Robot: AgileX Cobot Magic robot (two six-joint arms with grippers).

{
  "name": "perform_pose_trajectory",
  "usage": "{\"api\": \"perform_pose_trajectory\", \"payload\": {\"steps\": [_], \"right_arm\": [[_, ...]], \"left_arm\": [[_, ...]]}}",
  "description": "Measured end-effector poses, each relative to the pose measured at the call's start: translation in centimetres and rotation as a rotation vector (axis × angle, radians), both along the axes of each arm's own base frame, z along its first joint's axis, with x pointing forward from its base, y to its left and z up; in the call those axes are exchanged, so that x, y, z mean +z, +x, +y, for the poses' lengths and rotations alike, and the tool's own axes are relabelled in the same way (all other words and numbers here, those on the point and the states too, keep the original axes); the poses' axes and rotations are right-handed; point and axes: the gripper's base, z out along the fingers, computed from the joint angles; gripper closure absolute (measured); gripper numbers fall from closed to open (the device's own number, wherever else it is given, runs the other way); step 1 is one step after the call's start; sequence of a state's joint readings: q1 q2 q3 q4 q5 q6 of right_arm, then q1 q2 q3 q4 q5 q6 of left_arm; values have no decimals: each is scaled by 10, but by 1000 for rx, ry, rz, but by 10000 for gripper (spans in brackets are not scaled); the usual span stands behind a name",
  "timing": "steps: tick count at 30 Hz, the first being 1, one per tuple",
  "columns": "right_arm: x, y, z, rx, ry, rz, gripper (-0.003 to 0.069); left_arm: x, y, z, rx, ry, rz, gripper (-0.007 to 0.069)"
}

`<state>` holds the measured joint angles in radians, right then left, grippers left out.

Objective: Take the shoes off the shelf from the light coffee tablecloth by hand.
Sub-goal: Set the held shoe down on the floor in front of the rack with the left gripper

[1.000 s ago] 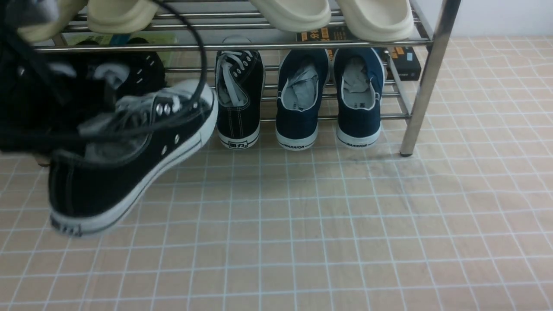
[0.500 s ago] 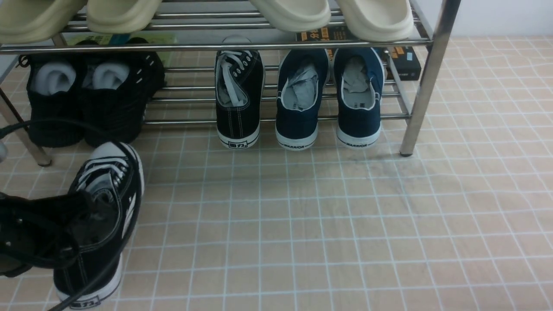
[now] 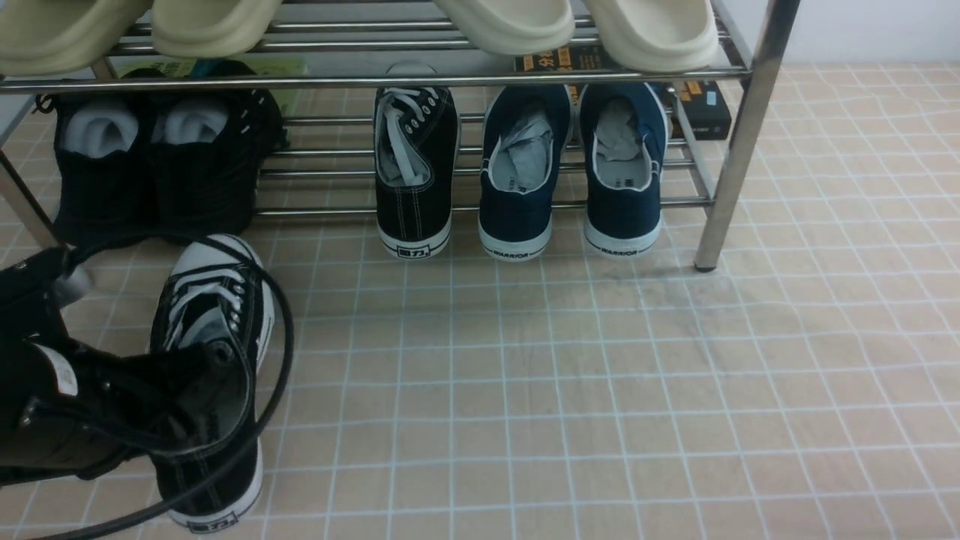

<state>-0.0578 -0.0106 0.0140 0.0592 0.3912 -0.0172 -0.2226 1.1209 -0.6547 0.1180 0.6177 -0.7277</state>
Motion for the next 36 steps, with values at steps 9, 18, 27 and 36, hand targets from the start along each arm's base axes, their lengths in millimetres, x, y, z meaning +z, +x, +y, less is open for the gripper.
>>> {"api": "perform_pose_trajectory", "payload": {"steps": [9, 18, 27, 36], "right_arm": [[0, 0, 0, 0, 0, 0, 421], [0, 0, 0, 0, 0, 0, 421], [0, 0, 0, 0, 0, 0, 421], [0, 0, 0, 0, 0, 0, 421]], "left_arm": [[7, -13, -4, -110, -6, 45, 611], [9, -9, -7, -172, -5, -9, 608], [-7, 16, -12, -155, -7, -41, 606], [-6, 22, -8, -112, 15, -96, 606]]}}
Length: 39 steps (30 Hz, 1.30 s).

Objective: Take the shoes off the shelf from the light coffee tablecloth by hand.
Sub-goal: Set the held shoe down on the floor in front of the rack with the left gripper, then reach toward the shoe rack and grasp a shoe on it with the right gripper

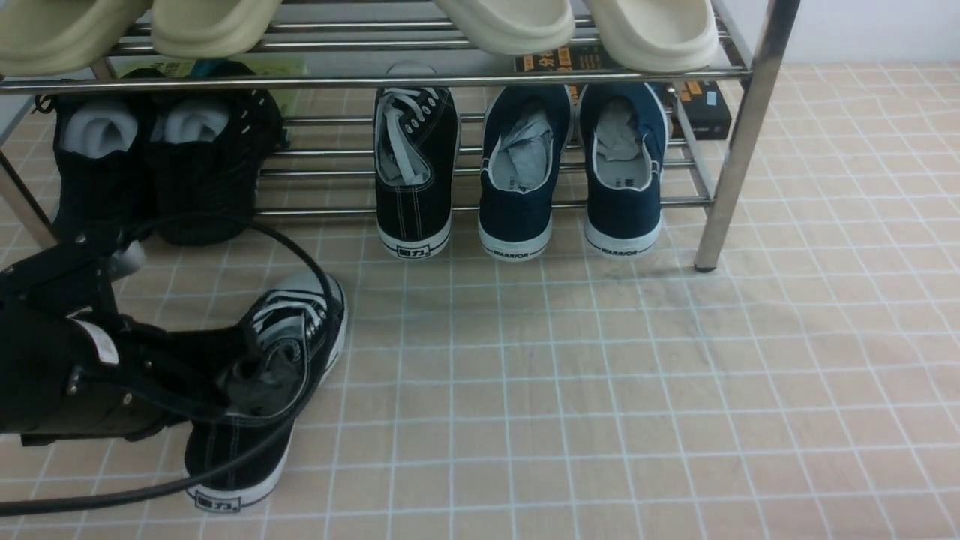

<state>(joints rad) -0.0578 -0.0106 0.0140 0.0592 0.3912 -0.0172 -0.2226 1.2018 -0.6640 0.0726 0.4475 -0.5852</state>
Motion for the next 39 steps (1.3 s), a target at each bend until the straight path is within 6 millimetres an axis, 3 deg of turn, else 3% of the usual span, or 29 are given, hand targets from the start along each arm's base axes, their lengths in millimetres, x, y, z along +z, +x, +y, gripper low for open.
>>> {"api": "perform_pose_trajectory", "payload": {"steps": [7, 16, 25, 26, 27, 29, 32, 35, 37, 39], "right_arm": [[0, 0, 0, 0, 0, 0, 421], [0, 0, 0, 0, 0, 0, 421], [0, 0, 0, -1, -6, -1, 421], [1, 0, 0, -4, 31, -9, 421], [1, 0, 1, -8, 49, -12, 421], [2, 1, 6, -27, 310, -32, 421], [3, 2, 12, -52, 634, -38, 421], [5, 2, 16, -59, 856, -34, 421], [6, 2, 17, -59, 905, -34, 421], [8, 2, 18, -58, 983, -41, 421]], "left_arm": [[2, 3, 5, 47, 29, -38, 606], [-18, 17, 4, 33, 90, 13, 588], [-16, 18, 6, 4, 142, -5, 352], [-11, 17, 8, 16, 155, 8, 299], [-10, 17, 8, 18, 156, 9, 293], [4, 13, 12, 48, 175, 24, 242], [27, 7, 17, 76, 202, 29, 239], [49, -4, 22, 97, 228, 31, 288], [56, -9, 24, 106, 232, 27, 326], [64, -19, 27, 119, 237, 26, 414]]}}
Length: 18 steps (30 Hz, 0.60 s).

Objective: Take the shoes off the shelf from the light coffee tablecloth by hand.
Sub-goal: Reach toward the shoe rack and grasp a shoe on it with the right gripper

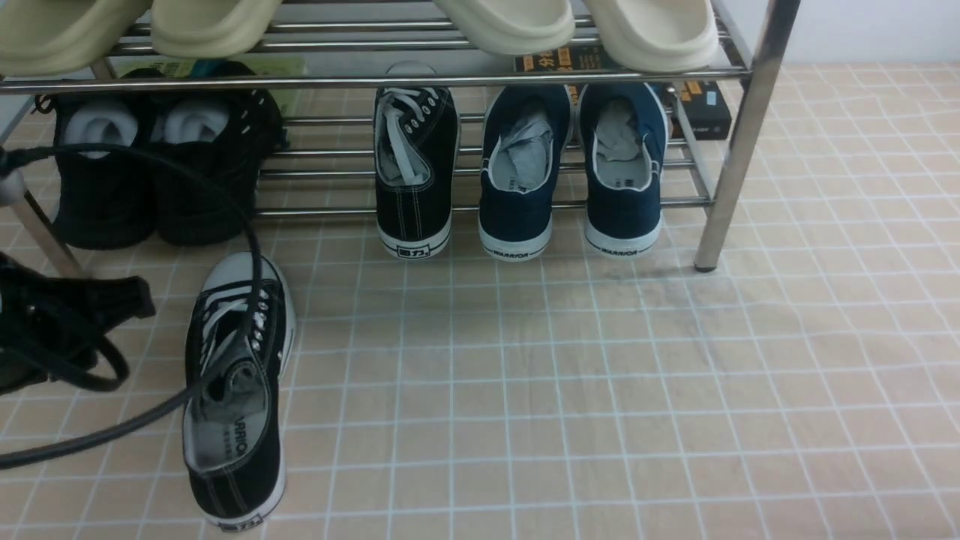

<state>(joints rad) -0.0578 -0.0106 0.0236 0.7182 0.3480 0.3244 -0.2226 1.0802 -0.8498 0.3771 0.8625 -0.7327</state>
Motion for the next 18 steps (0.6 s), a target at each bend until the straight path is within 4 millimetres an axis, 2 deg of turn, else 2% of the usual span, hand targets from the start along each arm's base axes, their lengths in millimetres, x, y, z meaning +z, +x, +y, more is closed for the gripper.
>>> {"api": "perform_pose_trajectory", "payload": {"steps": [2, 3, 5, 7, 10, 12, 13, 15, 16, 17, 18], "right_arm": [[1, 0, 1, 5, 42, -5, 426], [1, 0, 1, 5, 45, -5, 426], [10, -1, 3, 36, -25, -38, 466], [27, -4, 4, 66, -119, -94, 522], [70, -12, 9, 132, -305, -192, 634], [97, -12, 14, 224, -411, -169, 669], [98, -11, 16, 252, -420, -140, 669], [123, -2, 25, 446, -467, 11, 665], [128, -2, 26, 461, -474, 13, 664], [137, 11, 31, 619, -476, 160, 659], [140, 11, 32, 647, -482, 172, 659]], "left_arm": [[4, -8, 3, 16, 4, 9, 526], [5, -9, 3, 17, 5, 10, 536], [7, -16, 6, 32, 13, 32, 610], [6, -18, 7, 40, 19, 50, 624], [5, -19, 7, 41, 23, 70, 624], [4, -19, 6, 34, 21, 76, 624], [4, -19, 6, 34, 21, 76, 624], [4, -19, 6, 29, 18, 73, 624], [5, -18, 6, 27, 18, 70, 624], [5, -18, 5, 23, 16, 61, 624], [5, -17, 5, 21, 16, 58, 624]]}}
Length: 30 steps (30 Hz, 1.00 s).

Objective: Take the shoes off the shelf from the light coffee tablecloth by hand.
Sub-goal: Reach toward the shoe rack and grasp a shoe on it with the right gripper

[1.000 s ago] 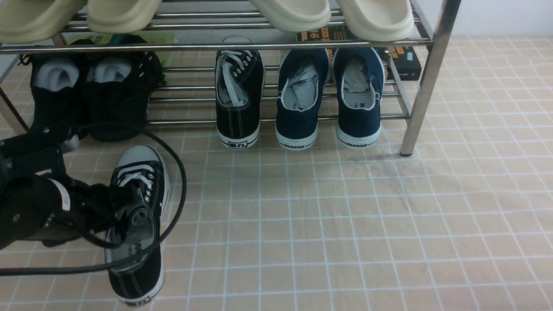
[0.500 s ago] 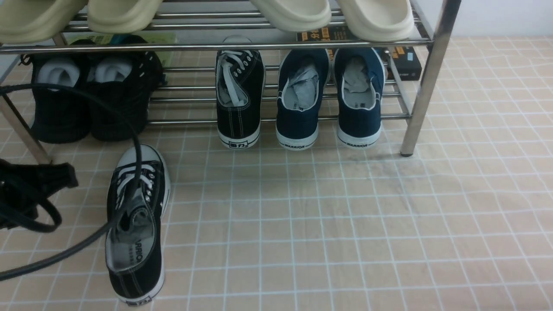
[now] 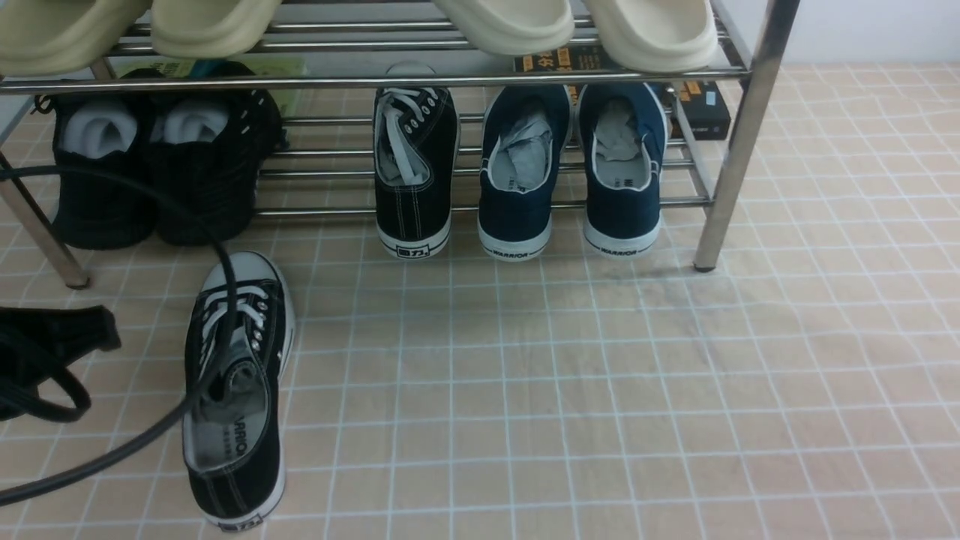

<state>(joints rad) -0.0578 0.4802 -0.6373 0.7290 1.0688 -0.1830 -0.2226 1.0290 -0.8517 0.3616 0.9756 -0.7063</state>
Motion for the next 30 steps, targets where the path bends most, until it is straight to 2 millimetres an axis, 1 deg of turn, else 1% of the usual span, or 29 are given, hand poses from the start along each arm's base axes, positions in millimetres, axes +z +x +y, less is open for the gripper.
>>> {"api": "perform_pose_trajectory", "payload": {"steps": [1, 2, 3, 4, 5, 6, 7, 8, 10, 11, 12, 13, 15, 16, 18, 19, 20, 21, 22, 24, 25, 26, 27, 28, 30], "right_arm": [[5, 9, 2, 61, -15, 73, 659], [9, 28, 4, 132, -15, 155, 659], [13, 41, 5, 182, -10, 168, 659], [12, 46, 6, 193, 1, 185, 659], [14, 64, 9, 249, 22, 196, 659], [14, 69, 11, 269, 25, 197, 659], [13, 88, 20, 342, 41, 230, 659], [12, 89, 21, 351, 39, 232, 659], [9, 108, 44, 480, 1, 289, 657], [11, 110, 53, 519, -16, 295, 656], [8, 119, 68, 560, -64, 321, 654], [12, 122, 78, 576, -86, 314, 652], [13, 140, 105, 579, -159, 303, 638], [18, 148, 120, 570, -198, 282, 624], [19, 167, 145, 546, -250, 265, 590], [20, 174, 155, 536, -280, 256, 572], [25, 175, 160, 533, -278, 247, 562], [24, 191, 181, 521, -330, 238, 517], [28, 193, 185, 522, -329, 221, 504], [26, 215, 216, 515, -386, 201, 420], [25, 223, 224, 514, -397, 189, 401], [25, 226, 229, 515, -403, 182, 389], [28, 236, 242, 516, -406, 150, 350], [23, 247, 252, 514, -414, 139, 322], [19, 266, 268, 506, -406, 96, 288]], "left_arm": [[0, 0, 0, -2, -1, -5, 624], [0, 1, 0, -4, -2, -9, 624], [1, 1, 0, -5, -3, -11, 624], [1, 1, -1, -6, -3, -13, 624], [1, 1, -1, -7, -4, -17, 621], [1, 1, -1, -7, -4, -17, 620], [1, 2, -1, -8, -5, -20, 617], [1, 2, -1, -9, -5, -21, 617], [1, 2, -1, -10, -6, -23, 613], [1, 2, -1, -10, -6, -23, 610], [1, 2, -1, -10, -6, -23, 608], [1, 2, -1, -10, -6, -24, 608], [2, 3, -1, -15, -9, -37, 606], [2, 4, -2, -18, -12, -44, 606], [2, 4, -2, -21, -17, -53, 602], [3, 4, -2, -22, -19, -55, 599], [3, 4, -2, -22, -18, -56, 598], [3, 4, -3, -22, -22, -56, 589], [3, 4, -3, -22, -22, -56, 589], [3, 4, -3, -22, -23, -56, 571], [3, 4, -3, -22, -23, -56, 566], [3, 4, -3, -22, -23, -56, 562], [3, 4, -3, -22, -23, -56, 551], [2, 4, -3, -22, -24, -55, 539], [2, 4, -3, -22, -26, -55, 517]]}}
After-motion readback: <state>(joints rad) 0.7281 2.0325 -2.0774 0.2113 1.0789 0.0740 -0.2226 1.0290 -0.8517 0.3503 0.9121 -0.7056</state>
